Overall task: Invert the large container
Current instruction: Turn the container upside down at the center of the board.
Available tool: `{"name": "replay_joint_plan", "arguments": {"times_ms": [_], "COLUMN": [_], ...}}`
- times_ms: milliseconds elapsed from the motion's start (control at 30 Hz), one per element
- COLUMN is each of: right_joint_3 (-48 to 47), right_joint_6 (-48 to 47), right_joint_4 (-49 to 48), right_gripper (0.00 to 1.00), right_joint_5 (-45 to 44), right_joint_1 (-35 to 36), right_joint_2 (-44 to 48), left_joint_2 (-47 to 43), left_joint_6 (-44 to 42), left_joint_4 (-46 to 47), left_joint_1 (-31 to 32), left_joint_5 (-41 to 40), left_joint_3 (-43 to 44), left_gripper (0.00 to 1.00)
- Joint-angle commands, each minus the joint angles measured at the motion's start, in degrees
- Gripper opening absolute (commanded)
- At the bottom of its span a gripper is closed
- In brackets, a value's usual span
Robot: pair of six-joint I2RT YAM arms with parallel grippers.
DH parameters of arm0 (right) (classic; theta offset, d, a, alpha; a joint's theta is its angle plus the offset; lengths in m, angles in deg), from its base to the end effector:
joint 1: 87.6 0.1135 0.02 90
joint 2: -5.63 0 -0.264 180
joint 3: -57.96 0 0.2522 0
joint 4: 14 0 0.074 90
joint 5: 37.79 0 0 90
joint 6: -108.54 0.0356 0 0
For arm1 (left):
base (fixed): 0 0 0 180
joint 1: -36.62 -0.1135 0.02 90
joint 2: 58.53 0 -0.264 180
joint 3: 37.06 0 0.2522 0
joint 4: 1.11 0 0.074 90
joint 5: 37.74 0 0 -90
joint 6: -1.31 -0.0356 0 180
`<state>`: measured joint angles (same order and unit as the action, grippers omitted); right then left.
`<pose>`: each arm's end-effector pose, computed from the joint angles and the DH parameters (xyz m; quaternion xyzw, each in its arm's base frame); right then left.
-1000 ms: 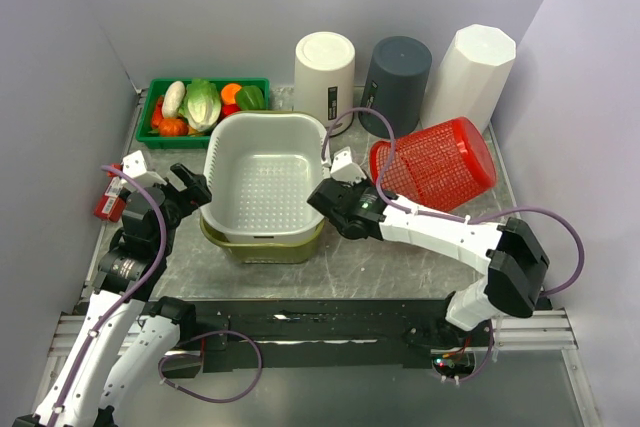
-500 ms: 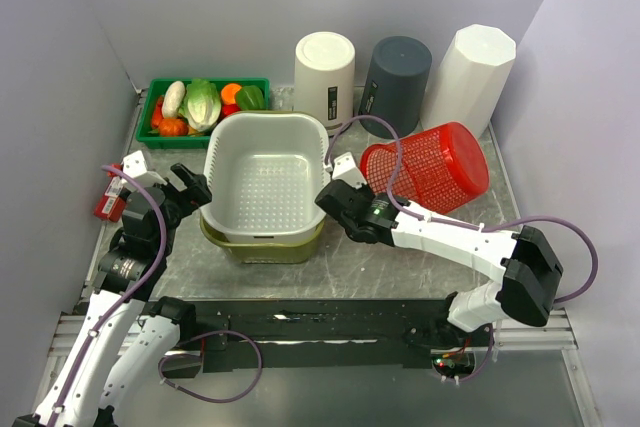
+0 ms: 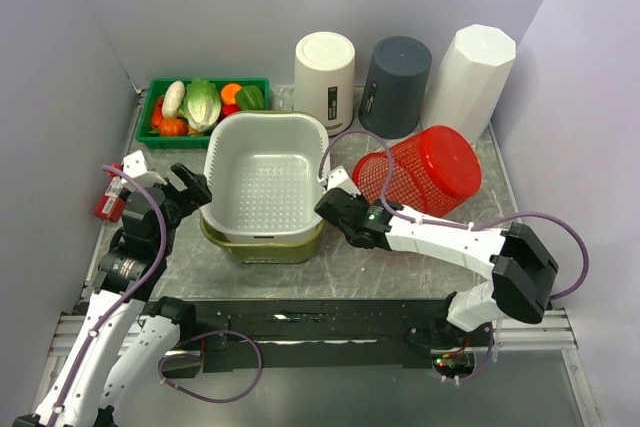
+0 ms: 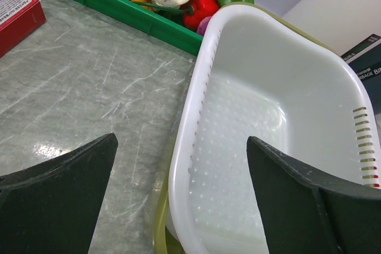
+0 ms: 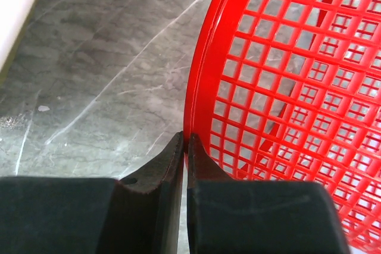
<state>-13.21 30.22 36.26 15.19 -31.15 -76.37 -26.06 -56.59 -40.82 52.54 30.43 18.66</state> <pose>0.1729 0.2219 0.2379 -0.2764 0.8792 -0.1221 0.3683 0.1302 -0.0234 0.3245 -0.2229 0.7628 -0.1006 0.5986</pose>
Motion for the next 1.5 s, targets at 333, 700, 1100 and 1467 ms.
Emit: {"name": "replay_joint_plan", "arguments": {"times_ms": [333,700,1100,1467], "right_joint_3": [5.4,5.0,-2.5,-5.9], "right_joint_6": [4.1,4.7,0.6,2.2], "right_joint_4": [-4.9,-6.1,-3.4,-3.7], "right_gripper": [0.0,0.01,0.02,0.14], "right_joint_5": [6.2,17.9,18.7,20.7], "right_joint_1": [-7.1,-15.7,-16.0,-16.1], "right_joint_2": [0.2,1.0,-10.2,-11.9], "left_joint_2": [0.4,0.5,0.8,0.8], "left_joint_6": [-1.0,-1.0,-1.0,-1.2], "left_joint_4": [1.7,1.7,1.8,1.8], "left_joint_1": [-0.2,-0.2,-0.2,-0.2], "left_joint_5": [0.6,0.6,1.0,0.9], "left_joint_3": [0.1,0.2,0.1,0.2], "left_gripper": [0.96,0.96,0.96,0.96]}}
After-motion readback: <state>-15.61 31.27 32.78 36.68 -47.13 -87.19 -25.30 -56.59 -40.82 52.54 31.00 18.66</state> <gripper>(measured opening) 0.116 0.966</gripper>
